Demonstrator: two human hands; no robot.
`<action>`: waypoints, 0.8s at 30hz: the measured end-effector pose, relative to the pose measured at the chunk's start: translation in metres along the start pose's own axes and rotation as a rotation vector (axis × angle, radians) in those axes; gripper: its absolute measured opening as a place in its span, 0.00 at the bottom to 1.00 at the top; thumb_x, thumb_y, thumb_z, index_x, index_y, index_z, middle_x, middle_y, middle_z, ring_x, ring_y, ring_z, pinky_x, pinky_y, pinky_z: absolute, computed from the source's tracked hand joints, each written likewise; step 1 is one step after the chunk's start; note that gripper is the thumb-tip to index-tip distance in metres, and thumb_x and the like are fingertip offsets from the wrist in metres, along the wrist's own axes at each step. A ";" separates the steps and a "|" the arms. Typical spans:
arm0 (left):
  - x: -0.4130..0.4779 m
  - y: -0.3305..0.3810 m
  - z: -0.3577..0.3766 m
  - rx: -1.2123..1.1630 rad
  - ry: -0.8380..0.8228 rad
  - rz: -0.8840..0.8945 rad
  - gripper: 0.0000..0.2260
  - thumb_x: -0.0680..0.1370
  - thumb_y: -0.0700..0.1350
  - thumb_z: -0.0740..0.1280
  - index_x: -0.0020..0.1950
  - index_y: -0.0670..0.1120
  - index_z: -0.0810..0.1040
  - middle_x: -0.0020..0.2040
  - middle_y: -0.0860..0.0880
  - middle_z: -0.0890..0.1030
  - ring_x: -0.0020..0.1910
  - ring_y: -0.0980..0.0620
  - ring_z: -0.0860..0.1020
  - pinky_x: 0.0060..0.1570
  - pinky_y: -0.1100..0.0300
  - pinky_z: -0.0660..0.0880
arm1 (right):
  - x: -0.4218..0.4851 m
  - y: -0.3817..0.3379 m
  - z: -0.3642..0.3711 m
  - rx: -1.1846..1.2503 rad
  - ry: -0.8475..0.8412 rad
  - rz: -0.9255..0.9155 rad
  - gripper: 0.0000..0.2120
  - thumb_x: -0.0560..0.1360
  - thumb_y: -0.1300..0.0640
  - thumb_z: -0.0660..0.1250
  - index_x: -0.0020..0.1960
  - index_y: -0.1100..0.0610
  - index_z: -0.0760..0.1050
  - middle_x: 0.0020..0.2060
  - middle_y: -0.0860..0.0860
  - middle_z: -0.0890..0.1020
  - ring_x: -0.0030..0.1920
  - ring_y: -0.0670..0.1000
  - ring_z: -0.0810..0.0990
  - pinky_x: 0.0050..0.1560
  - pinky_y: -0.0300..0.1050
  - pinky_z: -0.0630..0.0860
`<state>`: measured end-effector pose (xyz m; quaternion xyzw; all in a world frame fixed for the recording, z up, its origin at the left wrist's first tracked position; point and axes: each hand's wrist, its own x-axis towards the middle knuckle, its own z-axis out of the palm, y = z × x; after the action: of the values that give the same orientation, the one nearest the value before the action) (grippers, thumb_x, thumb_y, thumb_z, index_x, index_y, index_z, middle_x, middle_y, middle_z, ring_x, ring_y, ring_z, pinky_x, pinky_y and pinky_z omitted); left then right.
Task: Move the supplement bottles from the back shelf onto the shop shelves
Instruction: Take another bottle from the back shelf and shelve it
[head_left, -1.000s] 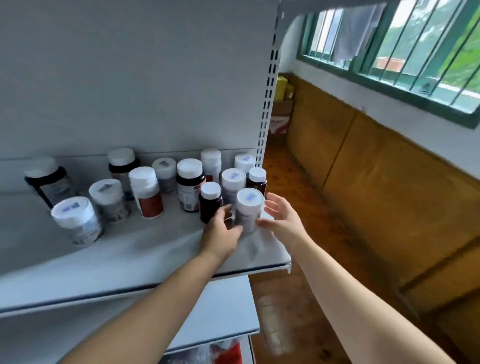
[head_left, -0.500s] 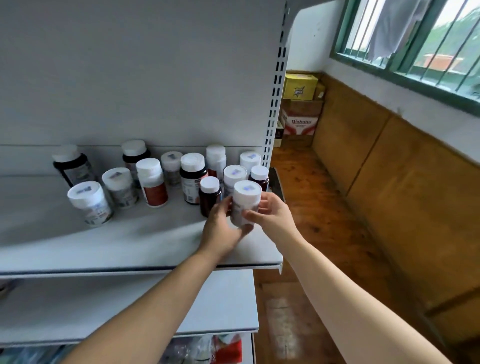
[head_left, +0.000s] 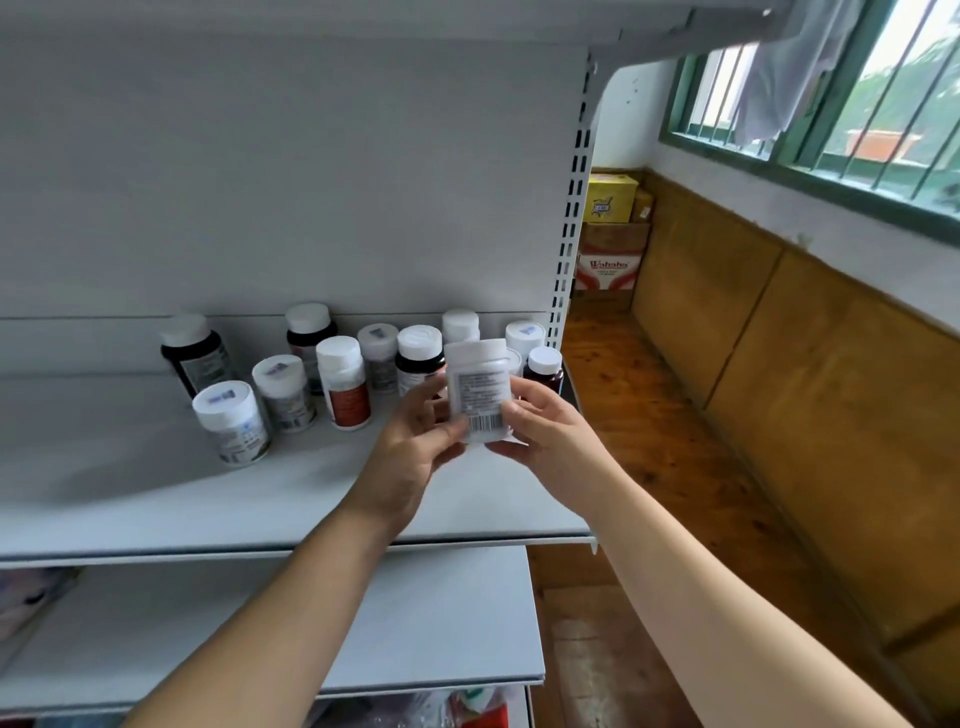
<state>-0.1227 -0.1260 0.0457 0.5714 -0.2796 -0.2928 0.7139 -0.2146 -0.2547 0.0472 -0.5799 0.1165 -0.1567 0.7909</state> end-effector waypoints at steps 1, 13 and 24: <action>-0.001 0.002 0.000 -0.020 0.038 0.019 0.11 0.76 0.35 0.62 0.56 0.46 0.75 0.50 0.49 0.82 0.50 0.52 0.80 0.50 0.55 0.75 | 0.001 0.000 0.005 0.005 0.025 -0.022 0.19 0.73 0.60 0.65 0.63 0.59 0.71 0.50 0.55 0.81 0.52 0.55 0.79 0.57 0.50 0.75; -0.009 0.006 -0.013 0.012 0.068 0.034 0.08 0.78 0.45 0.59 0.50 0.52 0.77 0.43 0.55 0.83 0.42 0.55 0.81 0.43 0.59 0.71 | -0.004 0.000 0.033 0.008 0.094 -0.131 0.10 0.76 0.64 0.62 0.54 0.53 0.75 0.45 0.53 0.81 0.47 0.50 0.80 0.48 0.44 0.76; -0.010 0.004 -0.011 -0.142 0.026 -0.024 0.13 0.72 0.51 0.62 0.54 0.51 0.76 0.51 0.49 0.81 0.51 0.46 0.78 0.46 0.56 0.72 | -0.012 -0.001 0.040 -0.045 0.181 -0.183 0.13 0.73 0.65 0.66 0.55 0.53 0.74 0.47 0.54 0.81 0.47 0.50 0.80 0.48 0.42 0.77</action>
<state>-0.1208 -0.1105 0.0469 0.5263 -0.2416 -0.3130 0.7527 -0.2117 -0.2152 0.0596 -0.5893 0.1374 -0.2772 0.7464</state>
